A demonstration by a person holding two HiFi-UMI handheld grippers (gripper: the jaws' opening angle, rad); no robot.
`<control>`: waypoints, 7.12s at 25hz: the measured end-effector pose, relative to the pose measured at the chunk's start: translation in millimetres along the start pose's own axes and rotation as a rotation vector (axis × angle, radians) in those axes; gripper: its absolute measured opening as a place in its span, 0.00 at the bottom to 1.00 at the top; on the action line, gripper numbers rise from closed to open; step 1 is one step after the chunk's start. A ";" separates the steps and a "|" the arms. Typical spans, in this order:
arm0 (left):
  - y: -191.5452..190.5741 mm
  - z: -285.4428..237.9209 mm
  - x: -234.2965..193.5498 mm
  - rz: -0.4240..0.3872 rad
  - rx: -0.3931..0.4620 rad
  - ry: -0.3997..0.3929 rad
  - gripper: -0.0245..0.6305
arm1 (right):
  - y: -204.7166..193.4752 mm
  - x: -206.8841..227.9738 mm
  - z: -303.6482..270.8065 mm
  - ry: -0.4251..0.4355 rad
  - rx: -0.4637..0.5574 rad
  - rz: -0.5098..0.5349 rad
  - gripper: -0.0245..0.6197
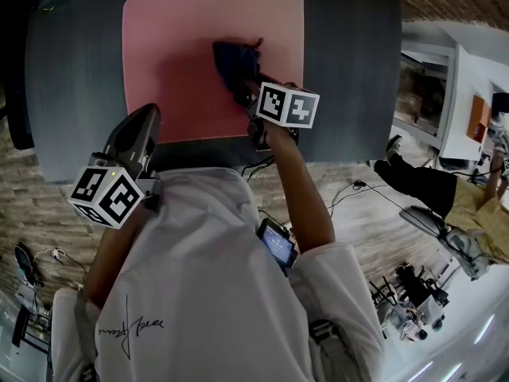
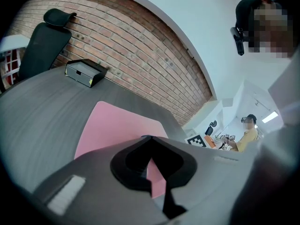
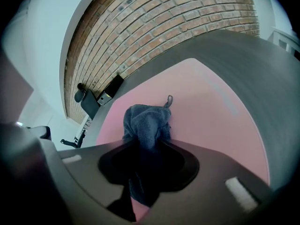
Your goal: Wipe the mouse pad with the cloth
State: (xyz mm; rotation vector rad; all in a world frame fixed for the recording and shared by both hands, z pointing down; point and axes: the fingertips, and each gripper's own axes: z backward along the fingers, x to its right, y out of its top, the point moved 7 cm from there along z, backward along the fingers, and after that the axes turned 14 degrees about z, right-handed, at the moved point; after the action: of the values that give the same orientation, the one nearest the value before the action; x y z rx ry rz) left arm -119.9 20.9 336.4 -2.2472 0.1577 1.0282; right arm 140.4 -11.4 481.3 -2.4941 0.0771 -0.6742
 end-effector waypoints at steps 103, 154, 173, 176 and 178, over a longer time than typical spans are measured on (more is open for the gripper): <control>17.2 22.1 -44.9 0.053 0.031 0.043 0.06 | 91.3 -1.0 -58.2 -0.190 0.037 0.104 0.21; 19.6 40.0 -49.0 0.118 0.101 0.042 0.06 | 74.2 -91.2 -77.4 0.017 0.005 0.144 0.21; 7.4 24.8 -18.3 0.077 0.107 -0.002 0.06 | 55.1 -100.5 2.8 0.097 0.104 0.179 0.20; 6.1 23.2 -15.0 0.080 0.113 -0.011 0.05 | 51.4 -101.5 12.6 0.111 0.110 0.178 0.20; 5.6 22.0 -12.5 0.099 0.118 -0.026 0.05 | 50.1 -102.7 20.1 0.126 0.123 0.163 0.20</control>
State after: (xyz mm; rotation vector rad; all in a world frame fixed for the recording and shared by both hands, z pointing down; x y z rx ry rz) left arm -144.4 28.0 331.9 -2.1363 0.3129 1.0710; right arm 64.7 -24.2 394.3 -2.2973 0.2737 -0.7436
